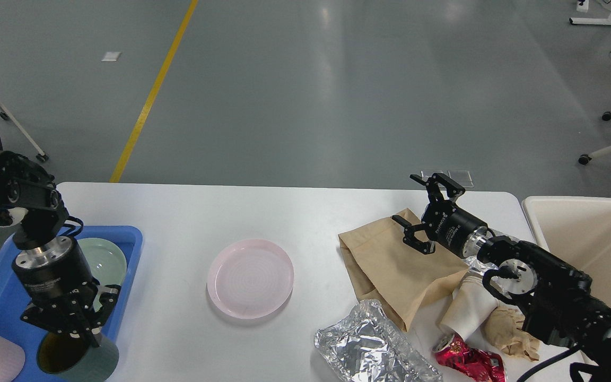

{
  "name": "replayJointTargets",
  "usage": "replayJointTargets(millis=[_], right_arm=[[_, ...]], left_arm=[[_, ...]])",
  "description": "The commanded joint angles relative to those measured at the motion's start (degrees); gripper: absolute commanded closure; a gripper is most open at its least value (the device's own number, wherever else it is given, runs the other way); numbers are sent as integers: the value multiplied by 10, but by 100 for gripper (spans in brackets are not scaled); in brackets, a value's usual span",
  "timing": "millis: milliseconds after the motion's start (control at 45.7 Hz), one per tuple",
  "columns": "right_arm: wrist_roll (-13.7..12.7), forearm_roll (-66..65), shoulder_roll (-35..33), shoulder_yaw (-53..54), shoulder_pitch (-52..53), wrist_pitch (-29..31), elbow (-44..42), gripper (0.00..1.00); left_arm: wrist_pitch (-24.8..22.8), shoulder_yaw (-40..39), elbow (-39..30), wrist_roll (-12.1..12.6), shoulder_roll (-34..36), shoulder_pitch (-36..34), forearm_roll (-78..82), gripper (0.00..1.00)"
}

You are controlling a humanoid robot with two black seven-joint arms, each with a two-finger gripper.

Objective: Tidy desktop
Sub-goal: 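Place the olive cup on the tray edge nearest the robot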

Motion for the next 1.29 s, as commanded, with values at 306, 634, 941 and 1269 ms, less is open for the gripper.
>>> replayJointTargets(millis=[306, 634, 941, 1269], right_arm=[[0, 0, 0, 0, 0, 0, 0, 0], [0, 0, 0, 0, 0, 0, 0, 0], [0, 0, 0, 0, 0, 0, 0, 0], [0, 0, 0, 0, 0, 0, 0, 0]], left_arm=[[0, 48, 39, 0, 72, 6, 26, 100], [0, 39, 138, -2, 77, 84, 25, 100], [0, 16, 141, -1, 69, 116, 25, 100], [17, -26, 200, 0, 69, 204, 26, 100]])
